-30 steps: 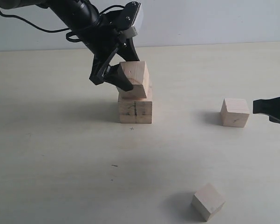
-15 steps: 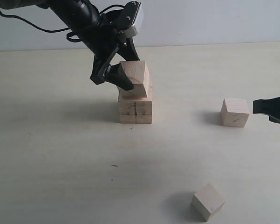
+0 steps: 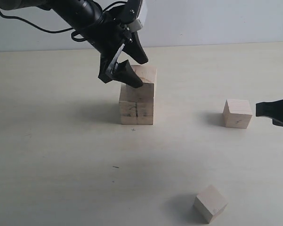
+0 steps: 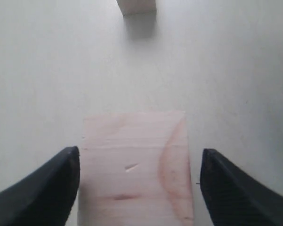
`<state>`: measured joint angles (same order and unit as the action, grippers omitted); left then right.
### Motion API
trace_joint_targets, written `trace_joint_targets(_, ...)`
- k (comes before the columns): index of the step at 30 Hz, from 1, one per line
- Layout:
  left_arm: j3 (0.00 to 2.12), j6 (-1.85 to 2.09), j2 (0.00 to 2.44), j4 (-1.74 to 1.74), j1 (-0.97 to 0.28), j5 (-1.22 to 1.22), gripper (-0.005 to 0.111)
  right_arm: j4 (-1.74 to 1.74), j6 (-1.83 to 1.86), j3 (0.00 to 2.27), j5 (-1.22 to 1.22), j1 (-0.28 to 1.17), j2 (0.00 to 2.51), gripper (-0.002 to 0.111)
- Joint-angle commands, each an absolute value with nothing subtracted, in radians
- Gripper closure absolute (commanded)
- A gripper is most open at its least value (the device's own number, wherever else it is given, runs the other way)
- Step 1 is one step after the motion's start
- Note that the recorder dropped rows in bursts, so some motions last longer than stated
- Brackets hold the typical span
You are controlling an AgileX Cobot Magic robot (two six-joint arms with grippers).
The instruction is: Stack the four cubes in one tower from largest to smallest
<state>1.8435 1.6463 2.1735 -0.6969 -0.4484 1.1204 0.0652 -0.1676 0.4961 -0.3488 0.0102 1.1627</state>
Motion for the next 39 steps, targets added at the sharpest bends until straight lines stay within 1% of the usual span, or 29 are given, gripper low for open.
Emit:
trace_joint_targets(1, 1.841, 1.638, 2.175, -0.709, -0.447, 1.118, 0.038, 0.063, -0.160, 0.494, -0.349, 0.012, 1.166, 0.108)
trace_joint_targets(5, 1.841, 1.638, 2.177, -0.709, -0.447, 1.112, 0.038, 0.063, -0.160, 0.494, -0.349, 0.012, 1.166, 0.108)
trace_joint_targets(10, 1.841, 1.638, 2.177, -0.709, -0.447, 1.036, 0.038, 0.063, -0.160, 0.494, -0.349, 0.012, 1.166, 0.108)
trace_joint_targets(14, 1.841, 1.635, 2.177, -0.709, -0.447, 1.058, 0.038, 0.080, -0.149, 0.494, -0.370, 0.012, 1.166, 0.108)
trace_joint_targets(16, 1.841, 1.596, 2.175, -0.709, -0.447, 1.077, 0.038, 0.153, -0.074, 0.494, -0.371, 0.012, 1.166, 0.108)
trace_joint_targets(20, 1.841, 1.518, 2.151, -0.709, -0.447, 1.124, 0.038, 0.537, 0.220, 0.527, -0.380, 0.012, 1.168, 0.108)
trace_joint_targets(24, 1.841, 1.507, 2.104, -0.709, -0.447, 1.139, 0.038, 1.020, 0.601, 0.614, -0.484, 0.012, 1.212, 0.108)
trace_joint_targets(26, 1.841, 1.502, 2.076, -0.711, -0.447, 1.137, 0.038, 1.162, 0.707, 0.666, -0.552, 0.012, 1.261, 0.108)
trace_joint_targets(27, 1.841, 1.480, 2.059, -0.709, -0.447, 1.137, 0.040, 1.239, 0.749, 0.704, -0.594, 0.012, 1.310, 0.108)
trace_joint_targets(28, 1.841, 1.449, 2.042, -0.709, -0.447, 1.135, 0.045, 1.272, 0.767, 0.731, -0.621, 0.012, 1.348, 0.108)
trace_joint_targets(30, 1.841, 1.380, 2.011, -0.699, -0.440, 1.135, 0.059, 1.309, 0.775, 0.805, -0.711, 0.012, 1.455, 0.108)
trace_joint_targets(31, 1.841, 1.331, 1.996, -0.687, -0.438, 1.135, 0.070, 1.309, 0.775, 0.836, -0.747, 0.012, 1.508, 0.108)
trace_joint_targets(32, 1.841, 1.224, 1.973, -0.640, -0.428, 1.137, 0.092, 1.310, 0.754, 0.906, -0.829, 0.012, 1.599, 0.108)
trace_joint_targets(33, 1.841, 1.157, 1.964, -0.601, -0.421, 1.149, 0.105, 1.316, 0.753, 0.931, -0.870, 0.012, 1.629, 0.108)
trace_joint_targets(34, 1.841, 1.094, 1.956, -0.564, -0.411, 1.167, 0.106, 1.335, 0.755, 0.959, -0.901, 0.012, 1.665, 0.108)
trace_joint_targets(36, 1.841, 0.959, 1.947, -0.501, -0.388, 1.209, 0.107, 1.355, 0.755, 1.002, -0.918, 0.012, 1.699, 0.108)
trace_joint_targets(39, 1.823, 0.747, 1.949, -0.472, -0.311, 1.221, 0.107, 1.372, 0.753, 1.057, -0.818, 0.012, 1.745, 0.108)
